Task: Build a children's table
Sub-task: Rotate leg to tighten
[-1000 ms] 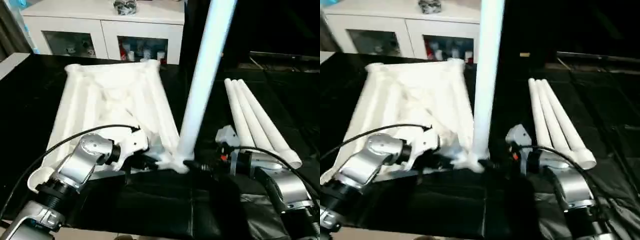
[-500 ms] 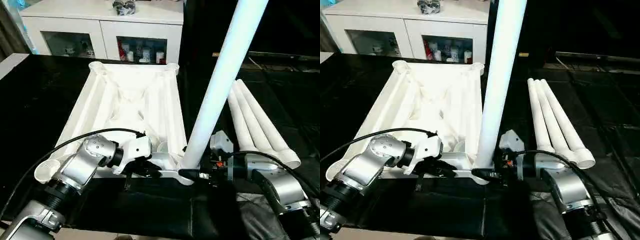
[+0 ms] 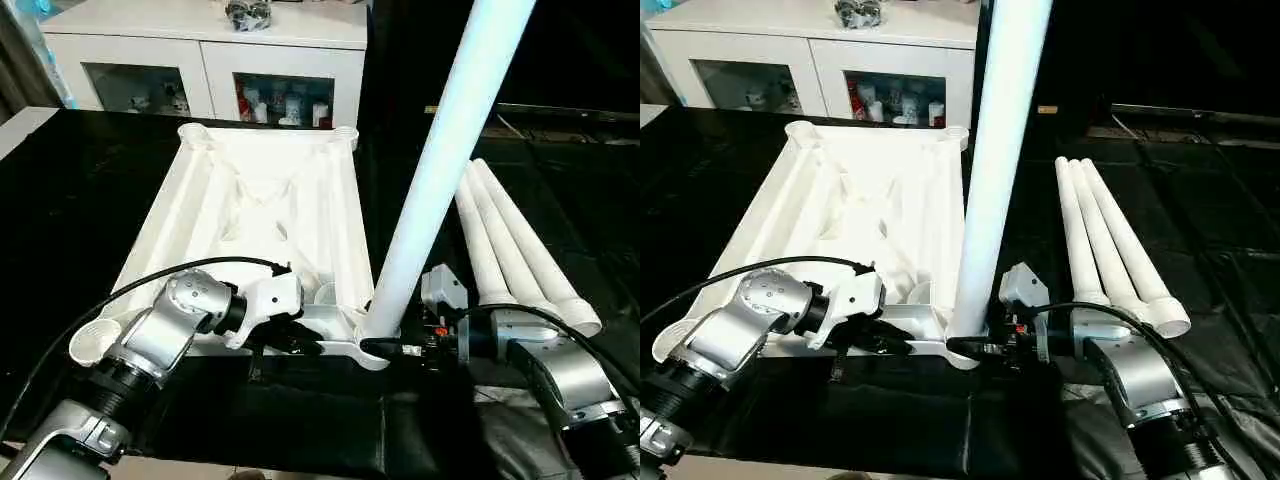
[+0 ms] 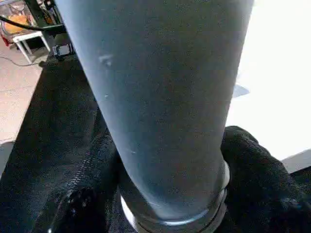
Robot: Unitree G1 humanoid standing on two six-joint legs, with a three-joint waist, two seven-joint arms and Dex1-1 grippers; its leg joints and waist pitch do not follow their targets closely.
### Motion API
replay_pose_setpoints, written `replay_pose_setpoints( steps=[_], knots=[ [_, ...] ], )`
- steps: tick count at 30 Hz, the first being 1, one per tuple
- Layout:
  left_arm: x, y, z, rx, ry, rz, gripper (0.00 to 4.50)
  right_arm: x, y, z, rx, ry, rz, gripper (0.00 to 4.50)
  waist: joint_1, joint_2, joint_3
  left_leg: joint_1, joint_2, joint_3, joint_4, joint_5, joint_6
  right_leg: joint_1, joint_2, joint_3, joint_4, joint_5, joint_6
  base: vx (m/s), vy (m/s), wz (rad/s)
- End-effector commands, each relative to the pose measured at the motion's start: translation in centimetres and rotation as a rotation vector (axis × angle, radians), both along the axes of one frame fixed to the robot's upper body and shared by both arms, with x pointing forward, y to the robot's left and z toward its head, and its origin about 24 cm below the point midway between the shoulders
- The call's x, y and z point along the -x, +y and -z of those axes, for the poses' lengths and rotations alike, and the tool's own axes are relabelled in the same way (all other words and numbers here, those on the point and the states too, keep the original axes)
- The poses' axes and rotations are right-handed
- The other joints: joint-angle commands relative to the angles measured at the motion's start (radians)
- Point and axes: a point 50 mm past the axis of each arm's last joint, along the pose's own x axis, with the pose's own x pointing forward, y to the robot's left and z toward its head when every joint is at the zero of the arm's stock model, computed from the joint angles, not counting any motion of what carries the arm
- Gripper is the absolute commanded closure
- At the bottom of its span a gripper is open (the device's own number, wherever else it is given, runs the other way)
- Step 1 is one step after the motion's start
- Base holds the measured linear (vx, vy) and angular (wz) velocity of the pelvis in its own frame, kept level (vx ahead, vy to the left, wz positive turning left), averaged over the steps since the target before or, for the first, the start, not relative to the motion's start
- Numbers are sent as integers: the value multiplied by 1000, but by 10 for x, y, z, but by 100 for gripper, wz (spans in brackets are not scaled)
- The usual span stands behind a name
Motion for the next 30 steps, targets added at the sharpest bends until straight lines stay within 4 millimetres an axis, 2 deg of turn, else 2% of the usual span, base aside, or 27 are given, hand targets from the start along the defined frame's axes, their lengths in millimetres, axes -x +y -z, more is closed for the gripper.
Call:
replay_pose_setpoints(
  steps=[1, 5, 7, 8, 10, 12, 14, 15, 18, 23, 25, 26, 27, 30],
  knots=[
    [-5, -3, -5, 11, -15, -3, 450, 4, 2, 3, 17, 0, -16, 182, 0, 1, -66, 7, 76, -36, -64, -95, 65, 51, -112, 72, -73, -140, -179, 0, 0, 0],
    [-8, -4, -6, 54, 1, -83, 450, 7, 5, 6, -3, 10, 4, 183, -1, 2, -65, 8, 77, -36, -64, -105, 59, 51, -113, 73, -74, -146, -181, 0, 0, 0],
    [-11, -6, -7, 76, 3, -137, 450, 5, 8, 9, -16, 3, 65, 183, 0, 3, -62, 8, 76, -37, -65, -120, 53, 51, -117, 73, -79, -179, -181, 0, 0, 0],
    [-11, -7, -7, 80, 4, -146, 450, 4, 9, 9, -20, 2, 79, 183, -2, 2, -62, 7, 76, -37, -67, -124, 50, 52, -116, 73, -81, -190, -178, 0, 0, 0],
    [-16, -14, -11, 143, 15, -255, 450, -3, 16, 14, -52, 10, 234, 183, -9, 1, -61, 11, 76, -38, -68, -138, 32, 48, -116, 72, -85, -225, -174, 0, 0, 0],
    [-19, -19, -13, 185, 21, -314, 450, -8, 22, 17, -49, 0, 318, 183, -16, 0, -60, 6, 73, -41, -70, -137, 22, 52, -117, 70, -87, -257, -162, 0, 0, 0],
    [-20, -23, -14, 203, 21, -348, 450, -11, 27, 19, -49, 0, 371, 183, -26, 0, -59, 6, 70, -41, -70, -141, 21, 52, -115, 70, -90, -266, -156, 0, 0, 0],
    [-21, -28, -16, 226, 19, -402, 450, -15, 34, 21, -68, 15, 451, 183, -29, -6, -60, 6, 69, -39, -69, -129, 28, 52, -116, 73, -88, -259, -153, 0, 0, 0],
    [-24, -39, -19, 263, 9, -510, 450, -22, 52, 22, -118, 61, 579, 184, -36, -2, -63, 4, 69, -40, -69, -98, 28, 51, -114, 72, -82, -220, -164, 0, 0, 0],
    [-26, -57, -27, 296, -44, -610, 450, -27, 76, 23, -120, 94, 662, 186, -39, 2, -67, 2, 69, -37, -65, -43, 58, 51, -110, 75, -71, -96, -186, 0, 0, 0],
    [-25, -60, -28, 294, -59, -609, 450, -28, 78, 23, -114, 94, 671, 186, -36, 2, -67, 3, 69, -36, -64, -47, 63, 53, -111, 76, -71, -88, -184, 0, 0, 0],
    [-25, -60, -28, 294, -60, -608, 450, -28, 78, 22, -116, 94, 671, 130, -36, 3, -66, 3, 68, -36, -64, -49, 65, 52, -111, 76, -72, -90, -183, 0, 0, 0],
    [-24, -60, -27, 282, -67, -595, 450, -29, 76, 22, -121, 90, 673, 116, -36, 2, -66, 3, 68, -36, -65, -60, 65, 52, -111, 76, -73, -100, -178, 0, 0, 0],
    [-23, -57, -26, 260, -73, -583, 450, -30, 68, 22, -113, 80, 682, 109, -38, 3, -63, 2, 68, -37, -67, -80, 58, 53, -110, 75, -77, -127, -169, 0, 0, 0]
  ],
)
